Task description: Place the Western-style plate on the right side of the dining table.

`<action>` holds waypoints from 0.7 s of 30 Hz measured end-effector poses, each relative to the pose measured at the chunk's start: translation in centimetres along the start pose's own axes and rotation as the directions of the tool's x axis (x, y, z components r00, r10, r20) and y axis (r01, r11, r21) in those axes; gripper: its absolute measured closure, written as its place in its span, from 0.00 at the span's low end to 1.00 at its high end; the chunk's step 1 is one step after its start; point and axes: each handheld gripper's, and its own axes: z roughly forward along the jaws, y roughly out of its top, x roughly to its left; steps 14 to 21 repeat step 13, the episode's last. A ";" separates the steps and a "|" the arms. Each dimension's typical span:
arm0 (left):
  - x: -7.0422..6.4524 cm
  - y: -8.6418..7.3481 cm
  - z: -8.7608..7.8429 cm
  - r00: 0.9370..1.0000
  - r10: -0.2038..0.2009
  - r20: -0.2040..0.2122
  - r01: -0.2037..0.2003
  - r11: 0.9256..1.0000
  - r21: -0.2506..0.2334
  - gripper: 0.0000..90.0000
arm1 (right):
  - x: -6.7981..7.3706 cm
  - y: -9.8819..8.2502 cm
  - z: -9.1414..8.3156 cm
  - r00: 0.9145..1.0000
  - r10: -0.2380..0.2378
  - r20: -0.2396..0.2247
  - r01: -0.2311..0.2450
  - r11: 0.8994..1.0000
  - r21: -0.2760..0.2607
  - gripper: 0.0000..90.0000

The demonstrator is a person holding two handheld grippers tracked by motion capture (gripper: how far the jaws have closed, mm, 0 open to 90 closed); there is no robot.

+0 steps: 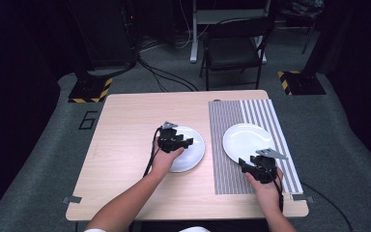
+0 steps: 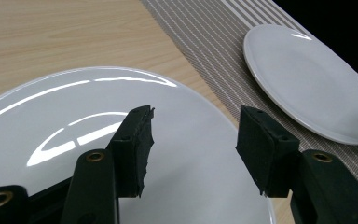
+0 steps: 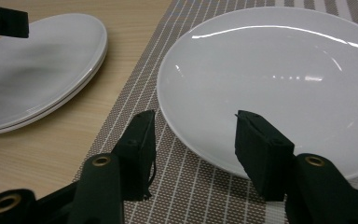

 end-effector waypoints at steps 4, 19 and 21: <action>1.1 -0.3 -1.1 1.000 -0.006 -0.014 0.006 1.000 -0.010 0.50 | 0.9 -0.2 0.5 0.999 -0.036 -0.010 0.036 0.999 0.008 0.52; 3.5 -1.4 -3.5 0.998 -0.019 -0.052 0.018 1.000 -0.019 0.47 | 2.9 -0.8 1.8 0.990 -0.115 -0.086 0.121 0.991 0.060 0.48; 3.5 -1.4 -3.5 0.998 -0.019 -0.052 0.018 1.000 -0.019 0.47 | 2.9 -0.8 1.8 0.990 -0.115 -0.086 0.121 0.991 0.060 0.48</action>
